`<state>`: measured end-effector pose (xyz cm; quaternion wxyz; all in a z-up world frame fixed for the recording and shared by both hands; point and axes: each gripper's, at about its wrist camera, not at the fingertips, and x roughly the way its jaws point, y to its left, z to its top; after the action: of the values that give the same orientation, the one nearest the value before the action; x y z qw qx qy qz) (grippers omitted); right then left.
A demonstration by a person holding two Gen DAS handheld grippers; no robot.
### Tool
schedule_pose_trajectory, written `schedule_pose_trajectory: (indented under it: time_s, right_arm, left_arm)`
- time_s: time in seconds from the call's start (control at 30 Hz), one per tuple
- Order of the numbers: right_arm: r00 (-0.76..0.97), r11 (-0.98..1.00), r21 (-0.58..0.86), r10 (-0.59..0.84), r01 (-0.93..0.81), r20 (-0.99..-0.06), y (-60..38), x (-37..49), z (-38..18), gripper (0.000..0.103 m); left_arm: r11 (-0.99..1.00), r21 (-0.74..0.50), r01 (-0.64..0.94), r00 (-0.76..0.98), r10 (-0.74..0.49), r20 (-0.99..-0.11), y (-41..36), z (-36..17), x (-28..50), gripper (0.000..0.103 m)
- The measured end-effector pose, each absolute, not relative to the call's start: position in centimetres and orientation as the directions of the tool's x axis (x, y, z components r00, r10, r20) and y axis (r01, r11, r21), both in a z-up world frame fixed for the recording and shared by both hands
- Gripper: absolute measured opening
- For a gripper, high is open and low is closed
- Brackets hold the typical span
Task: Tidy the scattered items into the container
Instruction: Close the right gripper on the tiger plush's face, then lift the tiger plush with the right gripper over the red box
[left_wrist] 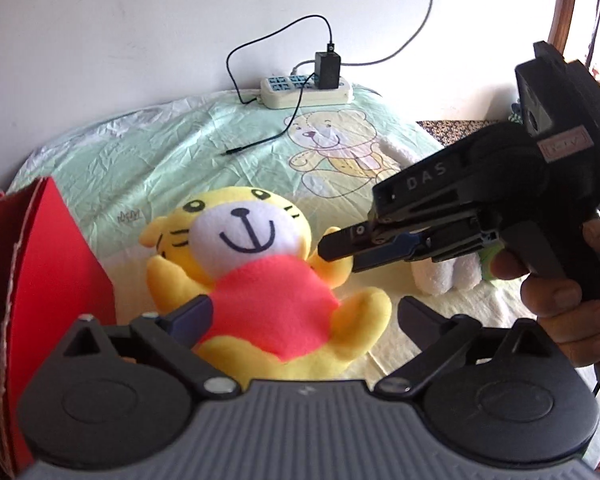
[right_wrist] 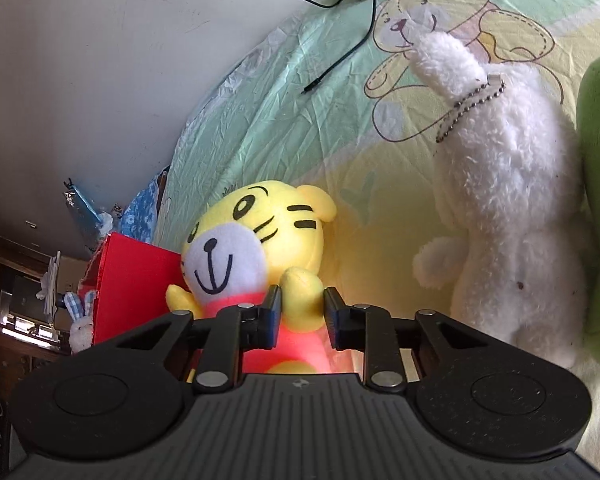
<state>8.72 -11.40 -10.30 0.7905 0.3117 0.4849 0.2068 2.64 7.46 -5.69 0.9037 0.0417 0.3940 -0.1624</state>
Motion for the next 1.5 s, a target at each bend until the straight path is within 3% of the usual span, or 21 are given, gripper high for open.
schedule_pose_trajectory:
  time_s: [0.17, 0.37, 0.6, 0.83, 0.9, 1.17, 1.5]
  right_arm:
    - [0.453, 0.705, 0.708, 0.643, -0.037, -0.617, -10.7, 9.9, -10.2, 0.063]
    - [0.412, 0.691, 0.723, 0.667, -0.030, -0.621, -9.8, 11.5, -11.7, 0.072]
    - [0.363, 0.671, 0.741, 0.696, -0.020, -0.620, -8.8, 13.3, -13.4, 0.074]
    - [0.350, 0.551, 0.833, 0.772, 0.045, -0.530, -10.4, 12.6, -14.6, 0.052]
    - [0.381, 0.556, 0.830, 0.760, 0.039, -0.527, -11.2, 11.9, -13.9, 0.050]
    - [0.515, 0.496, 0.868, 0.745, -0.003, -0.424, -13.6, 8.0, -8.9, 0.049]
    - [0.601, 0.475, 0.871, 0.736, -0.130, -0.312, -9.2, 3.9, -2.6, 0.050]
  left_arm:
    - [0.957, -0.128, 0.259, 0.613, -0.265, -0.745, 8.6, -6.7, 3.1, 0.101]
    - [0.960, -0.179, 0.217, 0.577, -0.274, -0.769, 9.2, -8.4, 3.7, 0.102]
    - [0.946, -0.266, 0.187, 0.548, -0.325, -0.770, 9.6, -9.4, 5.7, 0.099]
    - [0.941, -0.234, 0.244, 0.558, -0.333, -0.760, 7.9, -8.2, 5.2, 0.090]
    - [0.931, -0.245, 0.270, 0.565, -0.359, -0.743, 7.6, -7.2, 4.8, 0.083]
    - [0.909, -0.204, 0.365, 0.661, -0.407, -0.631, 6.4, -1.9, 1.5, 0.083]
    - [0.919, -0.138, 0.369, 0.769, -0.385, -0.510, 11.6, 3.4, -3.1, 0.083]
